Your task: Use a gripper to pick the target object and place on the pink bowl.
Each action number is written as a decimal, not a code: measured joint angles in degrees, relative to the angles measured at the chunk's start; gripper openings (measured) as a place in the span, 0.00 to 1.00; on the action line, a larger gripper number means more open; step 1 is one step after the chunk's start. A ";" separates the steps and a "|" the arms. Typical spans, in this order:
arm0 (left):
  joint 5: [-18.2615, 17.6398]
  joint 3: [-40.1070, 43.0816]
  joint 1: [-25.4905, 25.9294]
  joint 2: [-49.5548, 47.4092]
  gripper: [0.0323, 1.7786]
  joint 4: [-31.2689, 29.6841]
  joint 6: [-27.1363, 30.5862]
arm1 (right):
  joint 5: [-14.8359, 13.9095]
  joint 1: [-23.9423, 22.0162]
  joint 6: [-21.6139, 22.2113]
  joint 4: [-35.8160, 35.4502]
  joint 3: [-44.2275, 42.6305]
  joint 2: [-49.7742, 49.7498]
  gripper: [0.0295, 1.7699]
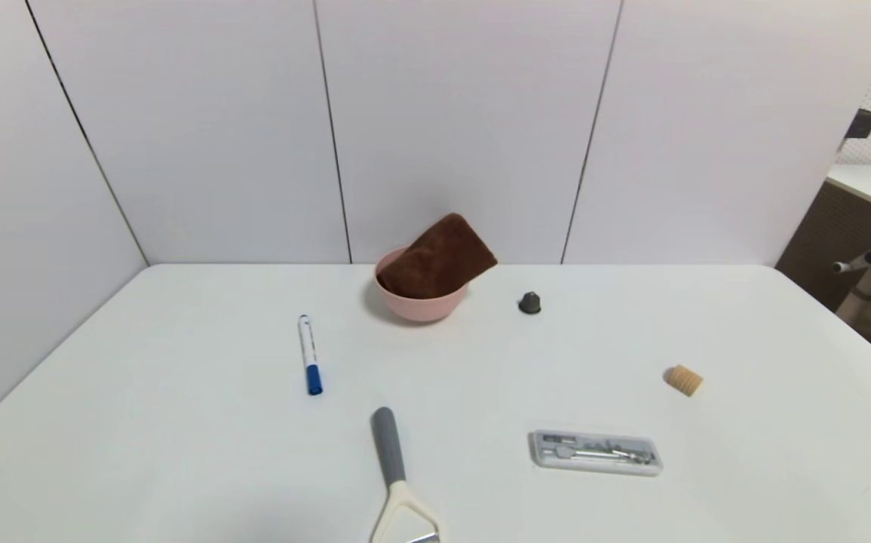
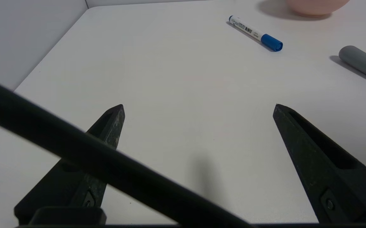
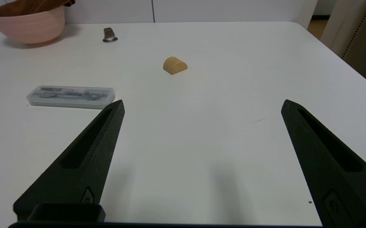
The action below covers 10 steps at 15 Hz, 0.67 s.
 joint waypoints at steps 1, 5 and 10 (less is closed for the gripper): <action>0.00 0.00 0.00 -0.05 0.95 0.00 0.02 | -0.02 0.00 -0.01 0.00 0.00 0.00 0.97; 0.00 0.00 0.00 -0.06 0.95 0.00 0.02 | -0.02 0.00 -0.01 0.01 0.00 0.00 0.97; 0.00 0.00 0.00 -0.06 0.95 0.00 0.00 | -0.11 0.00 -0.06 0.76 0.00 0.00 0.97</action>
